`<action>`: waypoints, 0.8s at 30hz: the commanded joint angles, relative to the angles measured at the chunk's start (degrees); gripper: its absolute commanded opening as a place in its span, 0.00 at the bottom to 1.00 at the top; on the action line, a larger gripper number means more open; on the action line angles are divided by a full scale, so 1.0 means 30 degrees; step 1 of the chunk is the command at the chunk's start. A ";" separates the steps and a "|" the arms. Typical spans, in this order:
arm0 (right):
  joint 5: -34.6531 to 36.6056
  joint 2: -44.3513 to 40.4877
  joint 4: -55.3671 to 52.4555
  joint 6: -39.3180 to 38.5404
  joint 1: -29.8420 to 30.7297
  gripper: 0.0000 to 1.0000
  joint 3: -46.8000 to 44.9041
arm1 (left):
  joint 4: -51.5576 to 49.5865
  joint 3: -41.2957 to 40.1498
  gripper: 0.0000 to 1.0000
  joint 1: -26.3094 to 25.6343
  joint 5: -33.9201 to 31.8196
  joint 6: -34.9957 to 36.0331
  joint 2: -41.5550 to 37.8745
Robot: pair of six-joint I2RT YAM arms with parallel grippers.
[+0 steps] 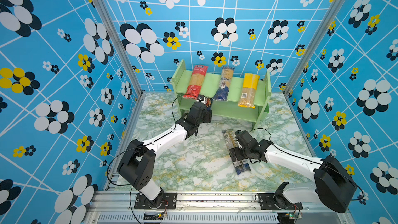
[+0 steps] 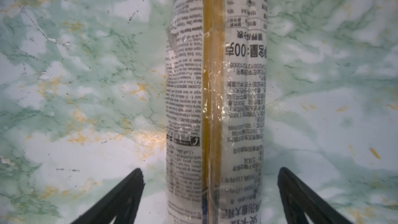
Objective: Arrange pasta packages on shelves
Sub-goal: Place the pasta box on the shelf.
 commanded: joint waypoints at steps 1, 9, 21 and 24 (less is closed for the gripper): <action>-0.0221 -0.0344 -0.0608 0.0608 -0.0086 0.99 -0.0545 | 0.0339 -0.0763 0.80 -0.0144 -0.0009 -0.0128 -0.1040; -0.0553 -0.0498 -0.0076 0.1169 -0.0042 0.99 -0.1433 | 0.0061 -0.2150 0.85 -0.0553 -0.0313 -0.0342 -0.2431; -0.1565 0.0845 0.1347 0.2042 0.0222 0.99 -0.1660 | 0.0019 -0.5084 0.89 -0.2204 -0.1484 -0.0953 -0.5603; -0.2708 0.1047 0.2204 0.2622 0.0239 0.99 -0.1709 | -0.0081 -0.6094 0.90 -0.2629 -0.1670 -0.1472 -0.6363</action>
